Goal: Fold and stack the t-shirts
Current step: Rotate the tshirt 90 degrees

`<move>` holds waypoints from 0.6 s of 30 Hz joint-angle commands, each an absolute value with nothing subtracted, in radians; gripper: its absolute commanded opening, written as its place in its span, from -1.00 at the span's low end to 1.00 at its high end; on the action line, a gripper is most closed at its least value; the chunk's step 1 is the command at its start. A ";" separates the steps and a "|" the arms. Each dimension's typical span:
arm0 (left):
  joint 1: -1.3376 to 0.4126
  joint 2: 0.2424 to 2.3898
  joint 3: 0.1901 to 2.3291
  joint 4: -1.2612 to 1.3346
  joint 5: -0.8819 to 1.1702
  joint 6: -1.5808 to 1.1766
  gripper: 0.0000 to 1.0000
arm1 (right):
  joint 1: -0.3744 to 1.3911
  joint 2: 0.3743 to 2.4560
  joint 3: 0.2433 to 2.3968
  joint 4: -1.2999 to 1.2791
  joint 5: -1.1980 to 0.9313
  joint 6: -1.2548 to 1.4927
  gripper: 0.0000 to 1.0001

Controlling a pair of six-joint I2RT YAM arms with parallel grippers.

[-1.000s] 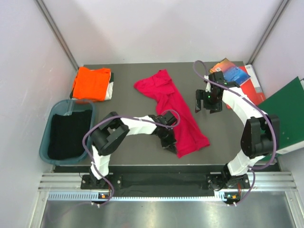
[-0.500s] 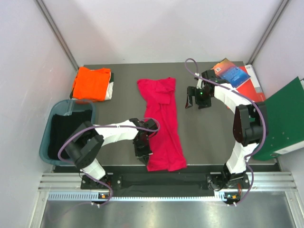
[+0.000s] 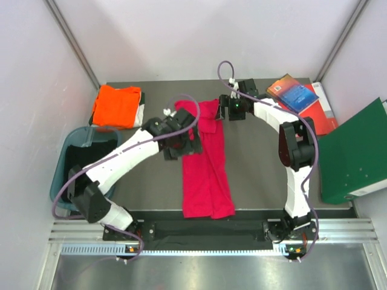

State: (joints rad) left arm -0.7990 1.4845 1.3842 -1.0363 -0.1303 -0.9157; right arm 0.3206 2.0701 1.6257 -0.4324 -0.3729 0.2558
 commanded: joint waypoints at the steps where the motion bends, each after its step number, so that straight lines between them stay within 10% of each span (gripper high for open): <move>1: -0.609 1.609 1.436 -0.924 -0.206 -0.778 0.98 | 0.322 2.176 1.807 -0.370 -0.387 0.314 0.63; 18: -0.264 2.301 2.029 -0.767 0.061 -0.663 0.98 | 0.330 2.456 2.206 -0.497 -0.229 0.426 0.62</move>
